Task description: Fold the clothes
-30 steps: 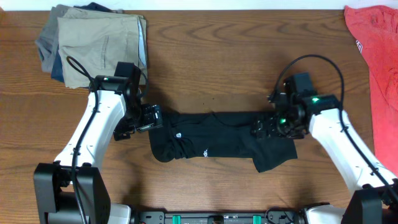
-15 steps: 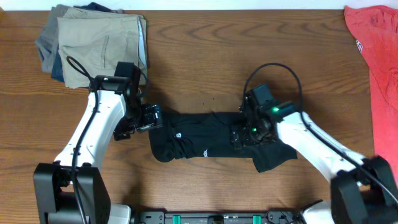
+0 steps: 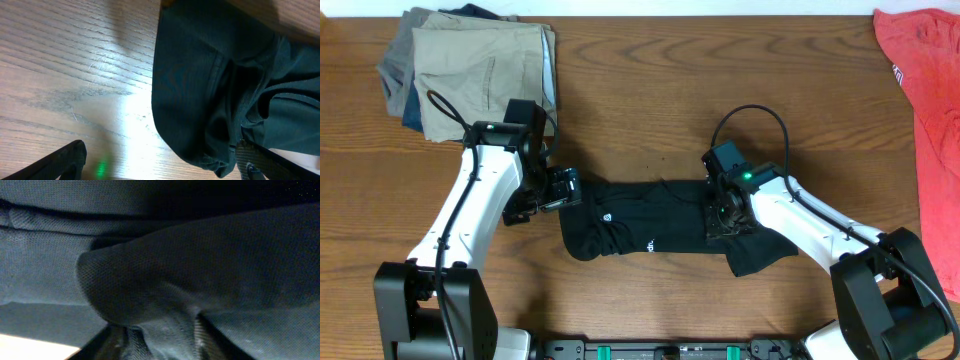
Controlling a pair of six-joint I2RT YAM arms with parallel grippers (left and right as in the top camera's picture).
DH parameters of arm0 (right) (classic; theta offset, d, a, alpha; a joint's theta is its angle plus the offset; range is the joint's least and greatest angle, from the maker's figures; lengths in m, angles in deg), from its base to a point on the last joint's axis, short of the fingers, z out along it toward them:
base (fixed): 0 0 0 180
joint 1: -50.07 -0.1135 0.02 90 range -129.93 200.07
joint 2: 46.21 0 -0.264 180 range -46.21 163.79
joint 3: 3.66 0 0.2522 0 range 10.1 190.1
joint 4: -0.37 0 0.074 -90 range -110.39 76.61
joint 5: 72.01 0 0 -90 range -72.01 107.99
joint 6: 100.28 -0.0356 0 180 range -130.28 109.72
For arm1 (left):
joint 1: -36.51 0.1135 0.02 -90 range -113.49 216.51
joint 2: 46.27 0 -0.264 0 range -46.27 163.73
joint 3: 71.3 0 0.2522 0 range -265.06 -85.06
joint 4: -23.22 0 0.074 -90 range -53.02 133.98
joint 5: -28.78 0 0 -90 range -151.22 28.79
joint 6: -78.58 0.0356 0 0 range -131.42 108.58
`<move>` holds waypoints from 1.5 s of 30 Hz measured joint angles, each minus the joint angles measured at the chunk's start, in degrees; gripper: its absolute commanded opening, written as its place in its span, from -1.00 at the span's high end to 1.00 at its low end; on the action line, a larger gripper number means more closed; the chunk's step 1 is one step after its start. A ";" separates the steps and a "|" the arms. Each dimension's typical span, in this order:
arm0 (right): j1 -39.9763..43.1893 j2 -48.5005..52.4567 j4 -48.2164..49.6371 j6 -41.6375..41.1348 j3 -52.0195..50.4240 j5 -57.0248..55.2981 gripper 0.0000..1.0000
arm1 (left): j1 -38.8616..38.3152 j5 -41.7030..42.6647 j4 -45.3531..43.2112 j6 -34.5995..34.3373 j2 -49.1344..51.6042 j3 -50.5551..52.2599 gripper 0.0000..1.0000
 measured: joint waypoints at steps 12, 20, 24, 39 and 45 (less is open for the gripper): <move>-0.02 0.00 0.59 -1.36 0.00 -1.46 0.97 | 0.00 0.00 0.00 0.00 0.00 0.00 -0.91; 0.07 0.00 0.63 -2.86 0.04 -1.64 0.98 | 0.00 0.00 0.00 0.00 0.00 0.00 -0.91; 1.03 0.00 -0.61 -3.32 1.09 -1.62 0.98 | 0.00 0.00 0.00 0.00 0.00 0.00 -0.91; 3.87 -2.27 -4.02 -3.72 5.79 -2.67 0.98 | 0.00 0.00 -0.02 0.02 0.00 0.00 -0.91; 4.39 -2.27 -1.81 -4.55 5.79 -2.67 0.97 | 0.00 -0.02 -0.02 0.00 0.00 0.00 -0.91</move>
